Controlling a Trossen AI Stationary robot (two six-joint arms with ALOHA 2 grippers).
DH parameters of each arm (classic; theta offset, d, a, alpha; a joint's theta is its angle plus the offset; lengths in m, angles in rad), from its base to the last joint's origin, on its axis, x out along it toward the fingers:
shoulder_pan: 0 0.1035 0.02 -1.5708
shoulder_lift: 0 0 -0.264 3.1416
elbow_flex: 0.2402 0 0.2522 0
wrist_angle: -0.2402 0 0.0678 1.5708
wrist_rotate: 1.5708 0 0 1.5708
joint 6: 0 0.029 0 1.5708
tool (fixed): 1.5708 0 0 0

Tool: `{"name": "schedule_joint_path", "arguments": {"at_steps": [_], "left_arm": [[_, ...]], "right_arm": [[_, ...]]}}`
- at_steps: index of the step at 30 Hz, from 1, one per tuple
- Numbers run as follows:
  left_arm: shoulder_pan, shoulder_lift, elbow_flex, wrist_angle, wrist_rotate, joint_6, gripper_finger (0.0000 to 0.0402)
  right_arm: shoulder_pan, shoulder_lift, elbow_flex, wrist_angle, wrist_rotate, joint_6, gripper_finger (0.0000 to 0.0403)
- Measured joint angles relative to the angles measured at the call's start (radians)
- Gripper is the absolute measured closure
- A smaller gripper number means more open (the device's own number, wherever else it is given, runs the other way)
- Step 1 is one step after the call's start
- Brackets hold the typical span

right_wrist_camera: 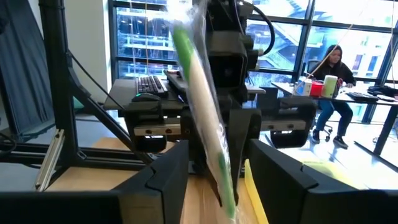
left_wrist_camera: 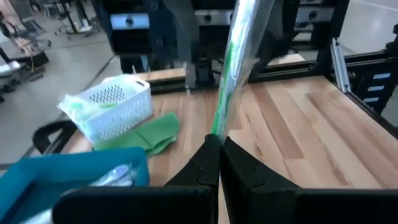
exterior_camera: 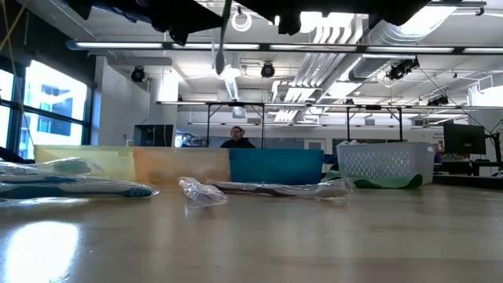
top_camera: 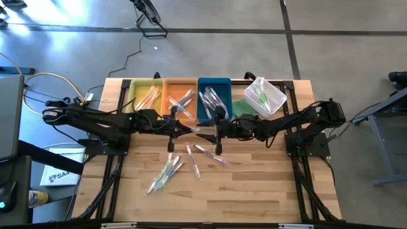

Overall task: Pick & Place Toothbrushes
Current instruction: Put the green toothbrush into the white bin

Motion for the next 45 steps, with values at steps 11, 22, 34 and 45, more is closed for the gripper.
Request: {"name": "schedule_joint_path", "arguments": {"at_steps": [11, 22, 34, 45], "left_arm": [[0.0, 0.086, 0.09, -0.013, 0.011, 0.065, 0.0401], [-0.001, 0.086, 0.091, -0.029, 0.008, 0.067, 0.0401], [-0.001, 0.086, 0.091, -0.03, 0.002, 0.059, 0.0401], [0.0, 0.085, 0.091, -0.047, -0.014, 0.102, 0.0307]], "right_arm": [[0.0, 0.0, 0.0, -0.003, 0.001, 0.0, 0.0245], [0.0, 0.0, 0.0, -0.004, 0.003, -0.001, 0.0376], [0.0, 0.0, 0.0, -0.011, -0.001, -0.018, 0.0384], [0.0, 0.0, 0.0, -0.018, -0.005, 0.0, 0.0384]]}}
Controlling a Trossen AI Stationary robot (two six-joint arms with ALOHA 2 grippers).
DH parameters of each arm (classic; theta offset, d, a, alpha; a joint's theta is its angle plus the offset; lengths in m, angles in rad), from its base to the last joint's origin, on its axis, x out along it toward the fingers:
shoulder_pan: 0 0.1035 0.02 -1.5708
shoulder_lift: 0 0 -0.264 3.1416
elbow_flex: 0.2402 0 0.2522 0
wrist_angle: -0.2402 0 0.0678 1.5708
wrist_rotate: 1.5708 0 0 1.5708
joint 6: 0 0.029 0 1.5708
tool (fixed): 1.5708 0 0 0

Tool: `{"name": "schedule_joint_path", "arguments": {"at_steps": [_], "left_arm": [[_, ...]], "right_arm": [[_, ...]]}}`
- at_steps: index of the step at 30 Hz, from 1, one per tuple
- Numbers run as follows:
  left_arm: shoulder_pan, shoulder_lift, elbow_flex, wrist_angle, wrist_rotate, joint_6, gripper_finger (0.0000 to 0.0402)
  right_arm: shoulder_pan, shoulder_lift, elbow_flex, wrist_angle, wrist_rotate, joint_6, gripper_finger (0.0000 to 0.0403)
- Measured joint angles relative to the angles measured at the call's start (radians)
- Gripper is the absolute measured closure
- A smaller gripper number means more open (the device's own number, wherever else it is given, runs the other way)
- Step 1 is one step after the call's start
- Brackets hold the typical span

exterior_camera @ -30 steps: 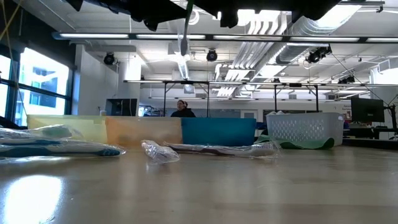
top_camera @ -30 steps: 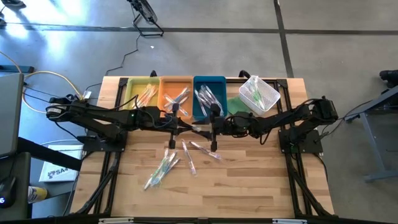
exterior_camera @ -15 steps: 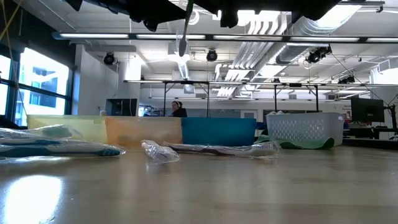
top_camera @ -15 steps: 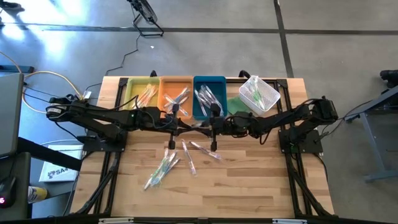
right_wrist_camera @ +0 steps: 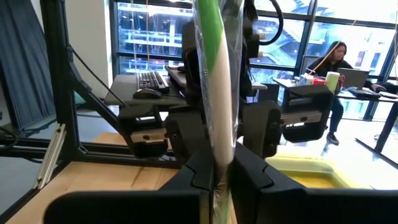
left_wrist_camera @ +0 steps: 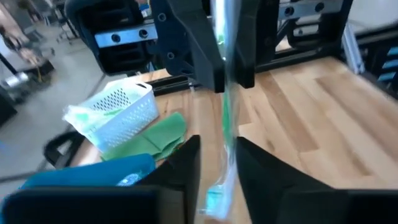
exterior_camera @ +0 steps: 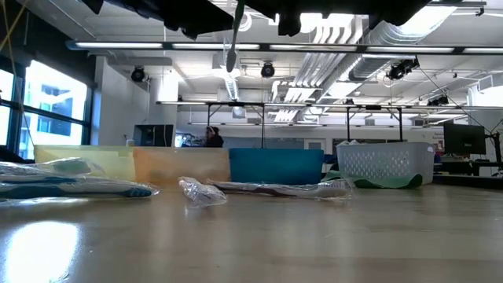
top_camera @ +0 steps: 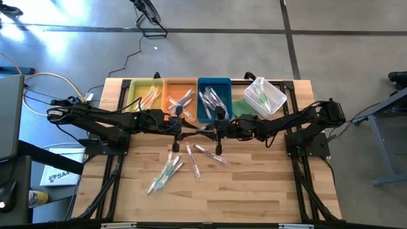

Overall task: Pick & Place Toothbrushes
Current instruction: Put the green toothbrush into the white bin

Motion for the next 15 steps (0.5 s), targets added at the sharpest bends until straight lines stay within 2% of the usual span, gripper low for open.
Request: {"name": "schedule_joint_path", "arguments": {"at_steps": [6, 15], "left_arm": [[0.0, 0.0, 0.0, 0.001, 0.001, 0.089, 0.0264], [0.0, 0.0, 0.0, -0.015, 0.003, 0.101, 0.0258]], "right_arm": [[0.0, 0.0, 0.0, 0.0, 0.004, 0.0, 0.0384], [-0.008, 0.0, 0.0, -0.006, 0.039, 0.001, 0.0384]]}}
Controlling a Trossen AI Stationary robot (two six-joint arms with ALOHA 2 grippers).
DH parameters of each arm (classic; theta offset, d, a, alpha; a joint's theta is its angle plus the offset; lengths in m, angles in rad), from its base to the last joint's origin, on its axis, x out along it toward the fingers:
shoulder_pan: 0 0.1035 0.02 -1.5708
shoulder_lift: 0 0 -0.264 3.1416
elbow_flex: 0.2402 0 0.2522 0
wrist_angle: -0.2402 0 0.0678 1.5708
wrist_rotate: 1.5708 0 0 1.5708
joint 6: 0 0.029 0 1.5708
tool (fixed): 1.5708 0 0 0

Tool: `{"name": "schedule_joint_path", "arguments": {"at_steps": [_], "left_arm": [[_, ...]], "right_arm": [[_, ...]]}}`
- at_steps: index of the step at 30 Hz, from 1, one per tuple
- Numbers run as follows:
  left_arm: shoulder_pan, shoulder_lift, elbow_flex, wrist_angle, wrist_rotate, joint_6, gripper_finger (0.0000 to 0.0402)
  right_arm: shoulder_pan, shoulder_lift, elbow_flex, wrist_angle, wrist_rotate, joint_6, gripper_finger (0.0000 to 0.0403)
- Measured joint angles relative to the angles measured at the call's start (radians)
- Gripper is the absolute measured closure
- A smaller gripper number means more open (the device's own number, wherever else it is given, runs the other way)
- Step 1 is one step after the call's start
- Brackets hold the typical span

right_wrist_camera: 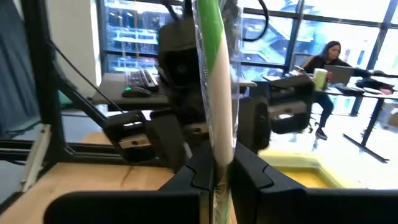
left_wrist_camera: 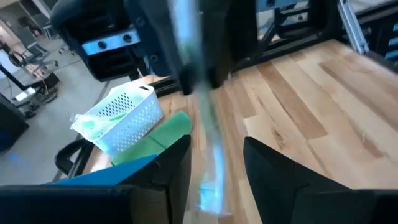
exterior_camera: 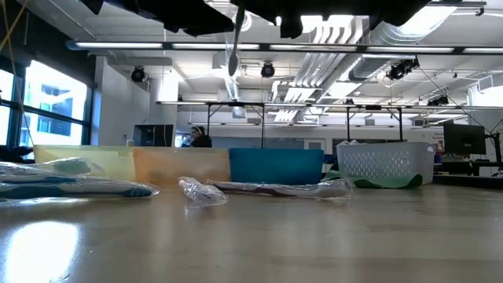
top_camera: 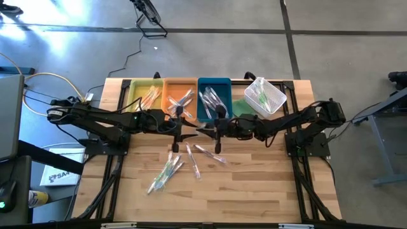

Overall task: Pick & Place Toothbrushes
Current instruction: Put the green toothbrush into the white bin

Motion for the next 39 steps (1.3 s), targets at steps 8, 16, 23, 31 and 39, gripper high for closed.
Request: {"name": "schedule_joint_path", "arguments": {"at_steps": [8, 16, 23, 31, 39], "left_arm": [[0.0, -0.064, -0.019, -0.036, -0.027, 0.096, 0.0258], [0.0, -0.228, -0.197, 0.012, -0.068, 0.118, 0.0258], [0.0, -0.412, -0.365, 0.142, -0.068, 0.141, 0.0258], [0.0, -0.606, -0.494, 0.152, -0.009, 0.141, 0.0258], [0.0, -0.673, -0.537, 0.149, 0.027, 0.137, 0.0258]], "right_arm": [[0.001, -0.009, 0.0, -0.095, 0.144, 0.0, 0.0384], [0.001, -0.139, 0.001, -0.337, 0.303, -0.003, 0.0384], [-0.034, -0.301, 0.001, -0.635, 0.515, 0.063, 0.0384], [-0.178, -0.383, 0.001, -0.941, 0.622, 0.211, 0.0384], [-0.413, -0.379, 0.0, -1.156, 0.655, 0.345, 0.0384]]}}
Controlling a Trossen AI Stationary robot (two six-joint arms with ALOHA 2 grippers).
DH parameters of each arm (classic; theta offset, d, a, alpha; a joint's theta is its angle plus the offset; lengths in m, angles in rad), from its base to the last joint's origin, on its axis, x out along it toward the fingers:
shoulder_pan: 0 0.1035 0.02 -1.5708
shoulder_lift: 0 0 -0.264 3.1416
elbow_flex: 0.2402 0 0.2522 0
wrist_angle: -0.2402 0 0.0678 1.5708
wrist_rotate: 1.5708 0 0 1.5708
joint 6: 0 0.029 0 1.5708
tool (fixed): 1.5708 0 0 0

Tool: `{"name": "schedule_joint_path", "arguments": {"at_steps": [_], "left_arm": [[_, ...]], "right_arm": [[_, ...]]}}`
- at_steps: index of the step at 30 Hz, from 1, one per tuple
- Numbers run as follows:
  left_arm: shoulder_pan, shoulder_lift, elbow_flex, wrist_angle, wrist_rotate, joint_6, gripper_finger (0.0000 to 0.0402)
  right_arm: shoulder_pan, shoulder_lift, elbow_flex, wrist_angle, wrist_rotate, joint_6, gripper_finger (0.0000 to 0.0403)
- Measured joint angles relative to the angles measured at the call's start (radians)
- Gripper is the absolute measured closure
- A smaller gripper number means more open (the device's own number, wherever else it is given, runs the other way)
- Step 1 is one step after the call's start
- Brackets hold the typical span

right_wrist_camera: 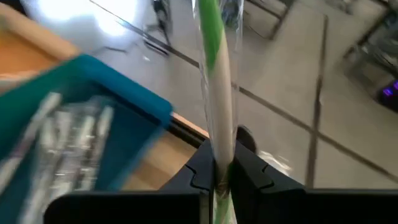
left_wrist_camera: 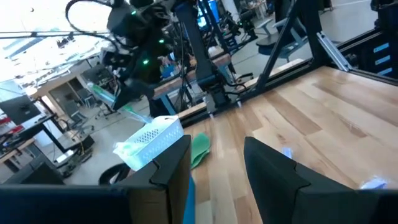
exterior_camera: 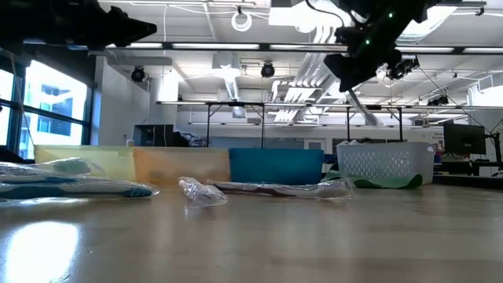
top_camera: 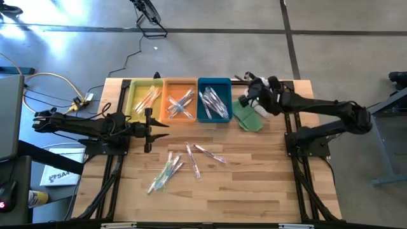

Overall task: Pick & Place Toothbrushes
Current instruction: Put the green toothbrush into the white bin

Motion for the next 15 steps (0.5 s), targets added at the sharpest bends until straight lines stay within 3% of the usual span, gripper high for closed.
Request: {"name": "schedule_joint_path", "arguments": {"at_steps": [6, 15], "left_arm": [[0.0, 0.002, 0.0, -0.036, 0.0, -0.001, 0.0258], [0.0, 0.002, 0.0, -0.043, 0.003, -0.019, 0.0258]], "right_arm": [[-0.145, 0.001, 0.0, -0.026, -0.097, 0.061, 0.0384], [-0.248, 0.039, 0.0, -0.164, -0.114, 0.198, 0.0384]]}}
